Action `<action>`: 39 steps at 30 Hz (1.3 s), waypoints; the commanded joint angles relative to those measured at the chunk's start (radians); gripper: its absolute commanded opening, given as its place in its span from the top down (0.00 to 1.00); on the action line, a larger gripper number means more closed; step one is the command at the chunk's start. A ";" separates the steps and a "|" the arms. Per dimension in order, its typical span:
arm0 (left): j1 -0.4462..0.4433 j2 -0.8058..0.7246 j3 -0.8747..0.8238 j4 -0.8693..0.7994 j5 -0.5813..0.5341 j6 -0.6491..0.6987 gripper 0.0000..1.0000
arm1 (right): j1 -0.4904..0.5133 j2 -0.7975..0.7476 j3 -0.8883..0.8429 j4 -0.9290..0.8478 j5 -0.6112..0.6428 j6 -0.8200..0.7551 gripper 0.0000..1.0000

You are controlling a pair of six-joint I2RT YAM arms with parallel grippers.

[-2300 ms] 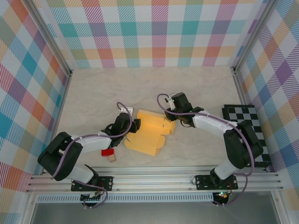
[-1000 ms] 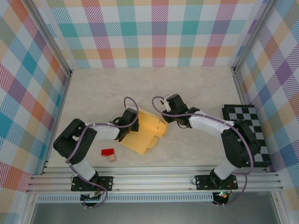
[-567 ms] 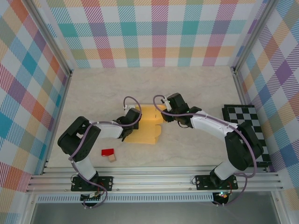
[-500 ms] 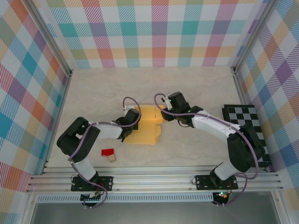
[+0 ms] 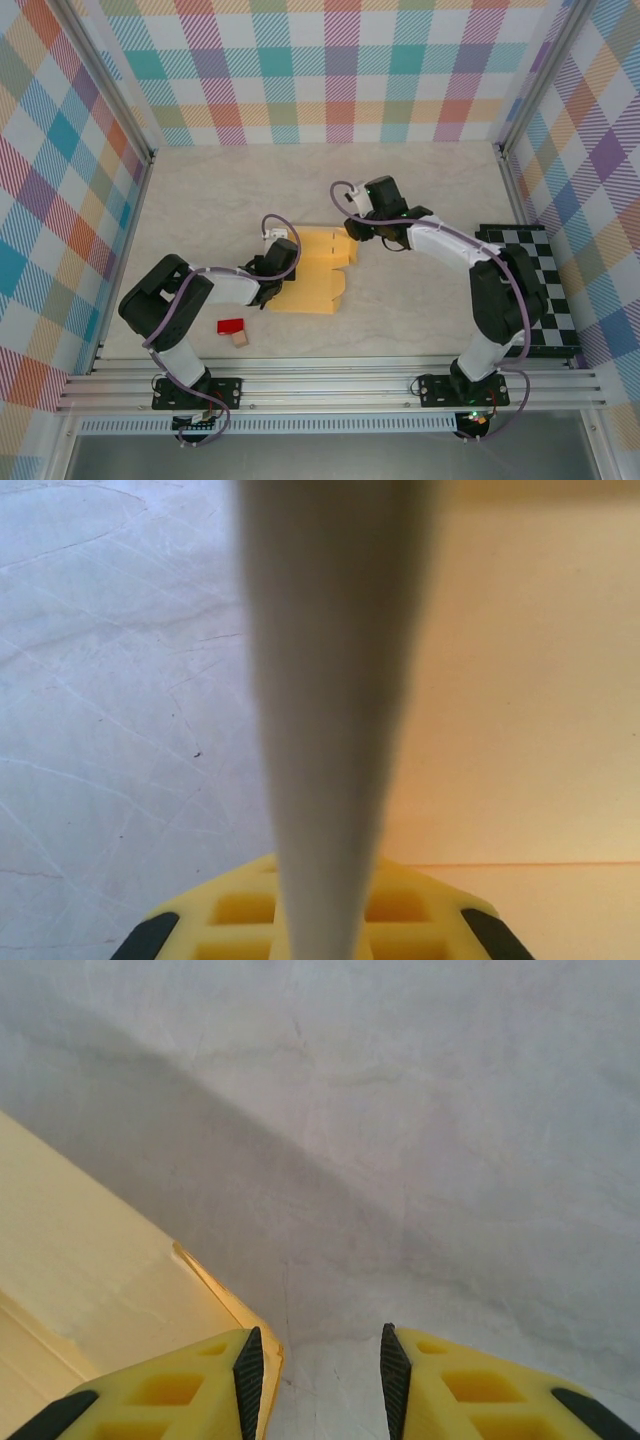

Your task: Fold the paper box

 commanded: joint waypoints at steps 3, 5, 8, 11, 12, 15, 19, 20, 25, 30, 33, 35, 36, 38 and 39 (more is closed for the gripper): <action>-0.015 -0.018 -0.010 0.046 -0.022 0.003 0.88 | 0.026 0.042 0.036 -0.015 -0.060 -0.091 0.62; -0.017 -0.017 -0.008 0.048 -0.029 -0.002 0.88 | 0.045 0.055 0.027 -0.008 -0.058 -0.087 0.62; -0.019 -0.016 -0.004 0.054 -0.027 -0.010 0.88 | 0.067 0.072 0.013 0.019 -0.052 -0.053 0.61; -0.029 -0.014 -0.004 0.070 -0.017 -0.007 0.88 | 0.080 0.078 0.004 0.072 -0.061 0.003 0.61; -0.034 -0.011 -0.005 0.075 -0.015 -0.003 0.88 | 0.083 0.081 0.004 0.092 -0.060 0.045 0.61; -0.050 -0.007 -0.008 0.095 -0.007 0.008 0.88 | 0.087 0.088 0.006 0.138 -0.038 0.116 0.61; -0.067 -0.008 -0.012 0.105 -0.003 0.003 0.88 | 0.092 0.098 0.008 0.164 -0.022 0.220 0.62; -0.069 -0.008 -0.006 0.095 -0.008 -0.003 0.88 | 0.092 0.099 0.006 0.167 -0.034 0.242 0.62; -0.069 0.019 0.051 -0.010 -0.081 -0.053 0.88 | 0.085 0.031 -0.063 0.191 -0.067 0.305 0.60; -0.070 0.031 0.042 -0.002 -0.090 -0.063 0.88 | 0.013 -0.101 -0.150 0.123 -0.106 0.271 0.58; -0.069 0.029 0.031 0.016 -0.091 -0.068 0.88 | -0.030 -0.195 -0.200 0.071 -0.090 0.241 0.57; -0.070 0.031 0.032 0.014 -0.095 -0.071 0.88 | -0.033 -0.251 -0.214 0.017 -0.080 0.215 0.57; -0.069 0.030 0.034 0.013 -0.098 -0.075 0.88 | -0.032 -0.277 -0.212 -0.016 -0.087 0.223 0.57; -0.070 0.032 0.040 0.006 -0.104 -0.081 0.88 | -0.023 -0.294 -0.183 -0.111 -0.091 0.295 0.59; -0.070 0.032 0.042 0.000 -0.109 -0.086 0.88 | -0.014 -0.286 -0.159 -0.166 -0.095 0.349 0.61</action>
